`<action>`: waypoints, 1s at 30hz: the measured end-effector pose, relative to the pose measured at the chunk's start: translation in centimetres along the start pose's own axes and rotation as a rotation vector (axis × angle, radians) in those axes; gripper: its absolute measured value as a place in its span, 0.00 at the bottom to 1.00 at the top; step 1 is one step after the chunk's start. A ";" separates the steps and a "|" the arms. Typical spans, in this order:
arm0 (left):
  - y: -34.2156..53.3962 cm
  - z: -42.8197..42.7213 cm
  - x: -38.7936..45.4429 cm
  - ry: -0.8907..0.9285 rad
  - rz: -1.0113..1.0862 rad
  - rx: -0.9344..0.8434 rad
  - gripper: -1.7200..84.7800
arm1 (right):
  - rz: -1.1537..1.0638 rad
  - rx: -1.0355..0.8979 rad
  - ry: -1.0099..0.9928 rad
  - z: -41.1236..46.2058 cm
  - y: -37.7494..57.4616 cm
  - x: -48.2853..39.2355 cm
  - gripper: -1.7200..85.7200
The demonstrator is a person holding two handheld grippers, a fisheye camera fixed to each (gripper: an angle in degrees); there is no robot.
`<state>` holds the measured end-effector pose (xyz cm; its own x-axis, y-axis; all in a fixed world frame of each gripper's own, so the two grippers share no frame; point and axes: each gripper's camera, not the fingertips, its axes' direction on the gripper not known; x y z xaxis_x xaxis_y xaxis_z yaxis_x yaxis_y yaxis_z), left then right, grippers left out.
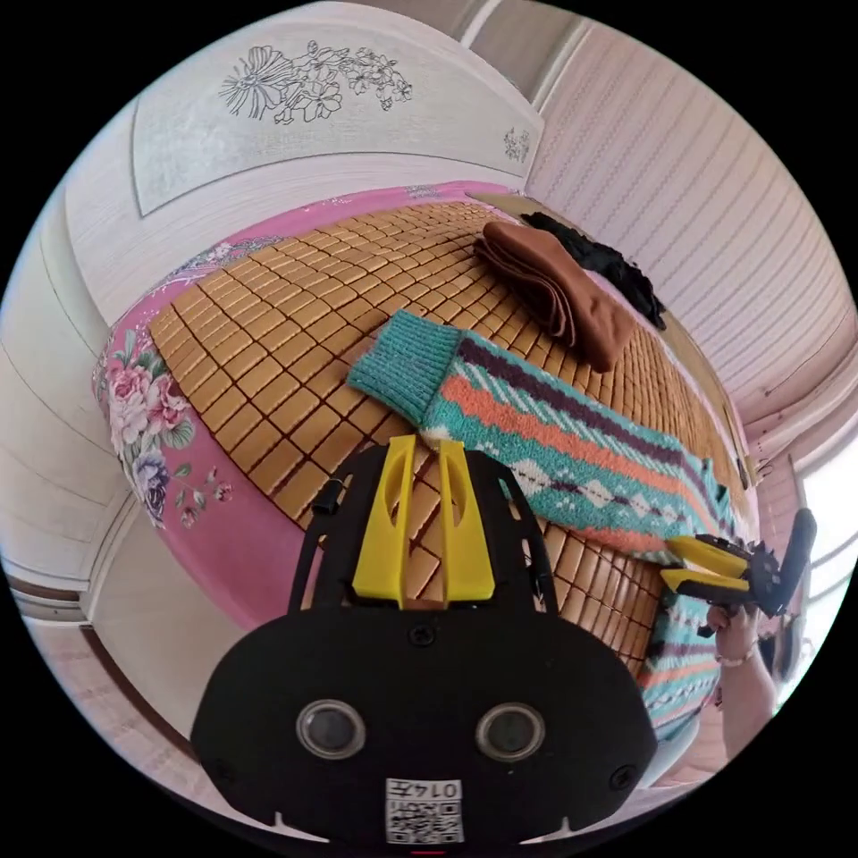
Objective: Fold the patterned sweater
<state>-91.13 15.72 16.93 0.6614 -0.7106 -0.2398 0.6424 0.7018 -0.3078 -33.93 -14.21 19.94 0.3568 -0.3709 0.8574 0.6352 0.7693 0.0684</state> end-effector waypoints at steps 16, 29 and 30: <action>32.4 -9.0 8.4 0.563 0.369 -0.210 0.18 | 0.880 0.213 0.324 -19.8 52.8 2.4 0.17; 33.0 -10.3 13.4 0.409 0.557 -0.322 0.06 | 0.863 0.247 0.048 -17.2 59.7 3.2 0.07; 33.1 -11.0 13.2 0.421 0.549 -0.303 0.06 | 0.860 0.262 0.037 -17.6 60.1 3.1 0.07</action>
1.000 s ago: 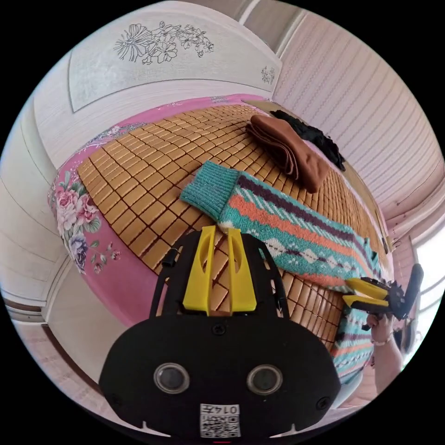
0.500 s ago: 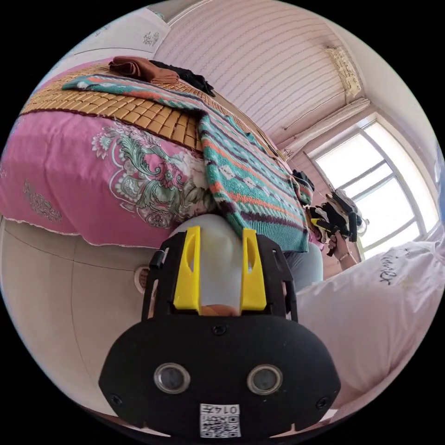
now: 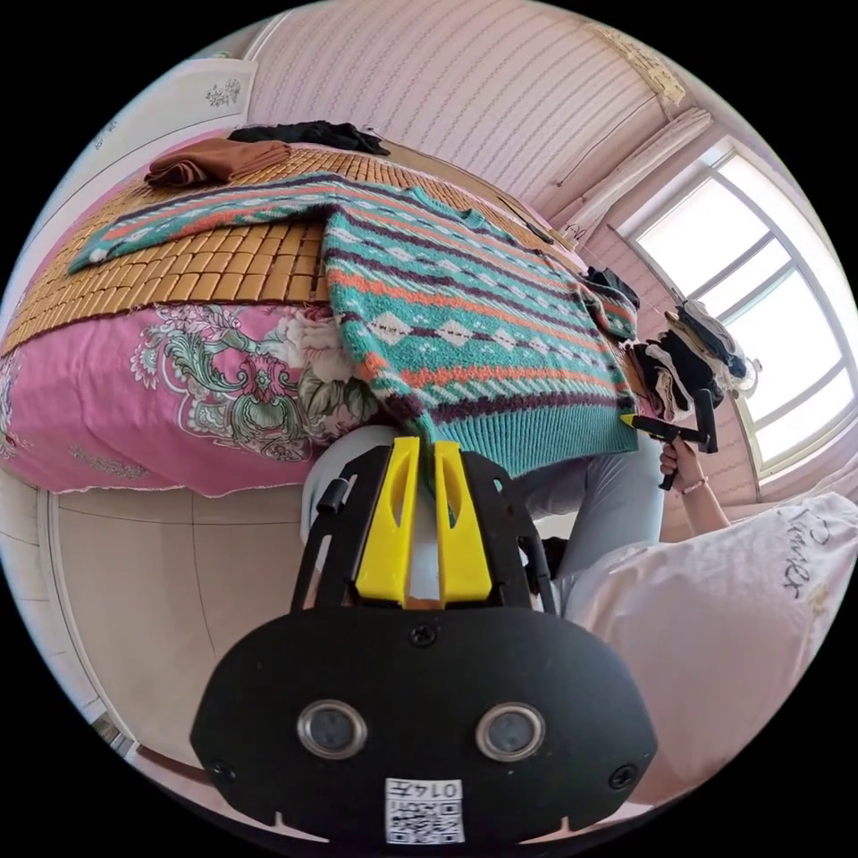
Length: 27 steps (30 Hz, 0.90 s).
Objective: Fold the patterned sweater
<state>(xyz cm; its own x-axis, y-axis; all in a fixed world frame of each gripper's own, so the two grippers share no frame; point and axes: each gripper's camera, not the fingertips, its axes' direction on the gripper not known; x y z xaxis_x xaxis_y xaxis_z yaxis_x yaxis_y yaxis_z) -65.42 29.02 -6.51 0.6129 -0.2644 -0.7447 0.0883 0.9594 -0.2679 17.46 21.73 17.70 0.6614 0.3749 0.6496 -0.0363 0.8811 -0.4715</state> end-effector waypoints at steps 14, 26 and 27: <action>0.6 -5.7 -0.8 0.122 0.073 0.187 0.05 | -0.141 0.173 -0.208 -9.7 2.4 3.0 0.05; 2.2 -2.4 -4.1 0.196 0.050 0.165 0.06 | -0.101 0.162 -0.173 -11.6 5.3 5.3 0.05; 2.7 -1.7 -4.7 0.201 0.033 0.156 0.06 | -0.096 0.155 -0.175 -11.4 5.5 5.6 0.05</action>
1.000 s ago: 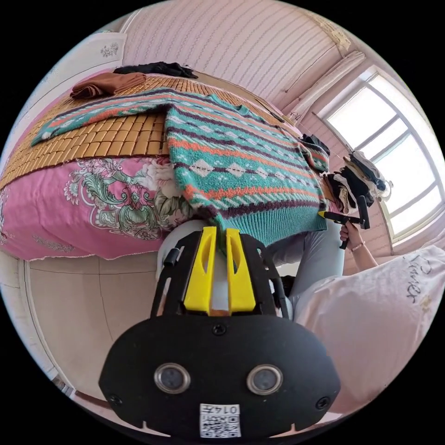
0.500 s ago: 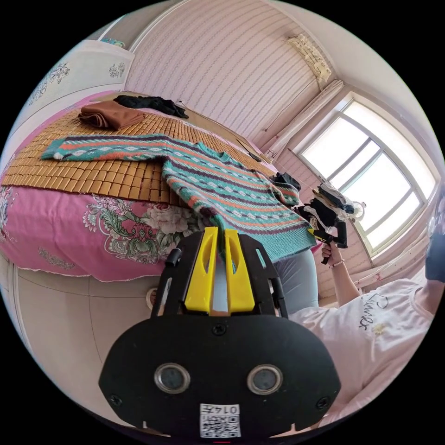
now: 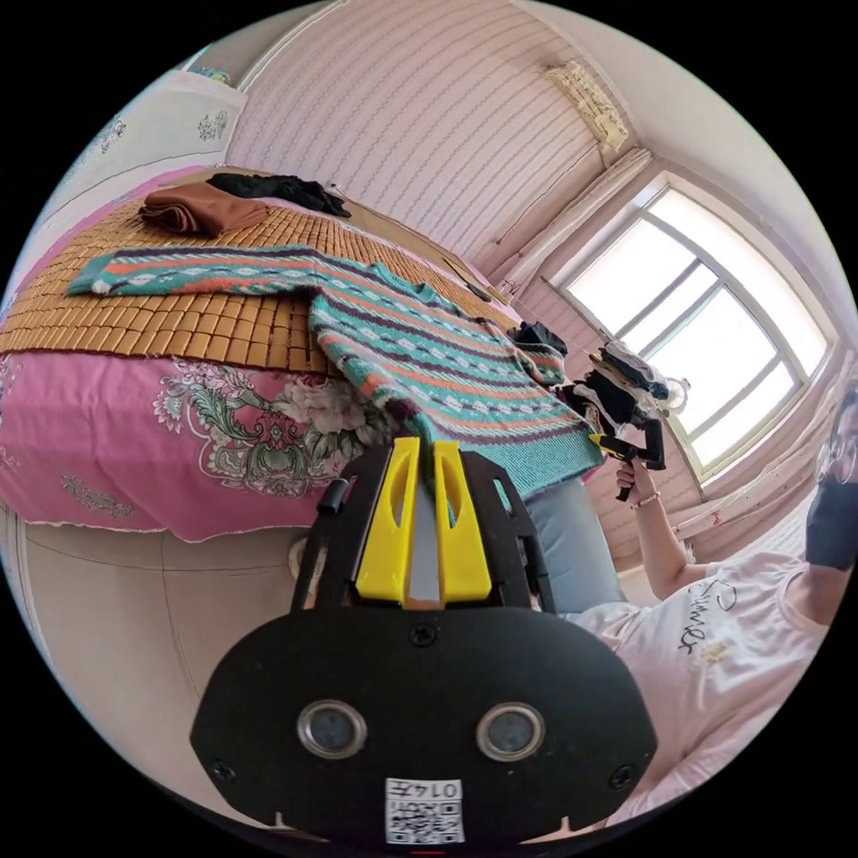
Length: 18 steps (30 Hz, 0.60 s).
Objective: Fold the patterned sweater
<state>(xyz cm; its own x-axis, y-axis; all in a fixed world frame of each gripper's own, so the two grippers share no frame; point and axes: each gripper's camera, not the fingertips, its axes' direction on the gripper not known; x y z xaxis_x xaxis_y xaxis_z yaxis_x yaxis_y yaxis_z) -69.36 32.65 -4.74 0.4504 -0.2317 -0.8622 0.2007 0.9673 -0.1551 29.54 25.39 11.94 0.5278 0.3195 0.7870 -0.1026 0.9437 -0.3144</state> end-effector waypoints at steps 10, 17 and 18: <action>5.0 1.1 -3.1 -0.196 -0.138 0.045 0.07 | 0.132 0.046 -0.140 -2.4 4.4 6.7 0.05; 6.0 9.1 -4.2 0.017 -0.228 0.021 0.14 | 0.168 -0.045 -0.169 0.1 5.1 8.3 0.12; 5.8 11.3 -4.3 0.036 -0.220 -0.049 0.13 | 0.157 -0.059 -0.187 0.5 5.1 8.3 0.10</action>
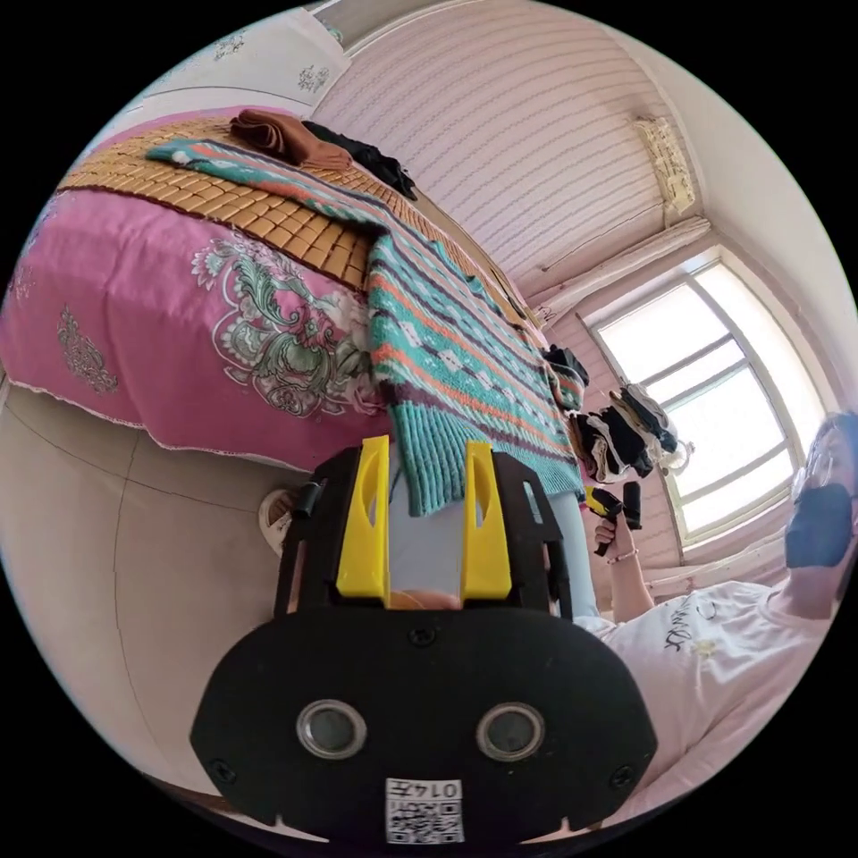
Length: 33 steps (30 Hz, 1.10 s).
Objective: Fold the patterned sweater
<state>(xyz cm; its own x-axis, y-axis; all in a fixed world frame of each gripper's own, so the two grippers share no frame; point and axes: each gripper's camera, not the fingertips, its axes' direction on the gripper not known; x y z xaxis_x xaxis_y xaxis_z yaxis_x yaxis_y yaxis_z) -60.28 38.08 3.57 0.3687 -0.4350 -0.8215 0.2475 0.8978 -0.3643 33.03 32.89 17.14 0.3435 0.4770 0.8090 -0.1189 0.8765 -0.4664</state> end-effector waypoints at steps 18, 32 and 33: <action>-0.9 5.3 6.4 -0.362 0.255 -0.034 0.12 | -0.037 0.012 0.091 -4.9 -0.7 2.1 0.07; -16.0 40.0 31.2 -0.111 0.893 -0.182 0.14 | 0.024 0.602 0.590 -9.4 -14.8 4.8 0.15; -16.5 44.4 32.7 -0.101 0.898 -0.214 0.14 | 0.033 0.614 0.611 -9.3 -15.2 5.0 0.15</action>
<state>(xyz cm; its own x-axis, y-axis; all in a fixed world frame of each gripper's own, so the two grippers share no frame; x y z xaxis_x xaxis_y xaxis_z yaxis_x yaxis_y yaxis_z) -12.52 6.01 2.18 0.4212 0.4347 -0.7960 -0.3355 0.8901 0.3085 45.19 21.32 24.97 0.7507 0.5391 0.3819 -0.5589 0.8265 -0.0679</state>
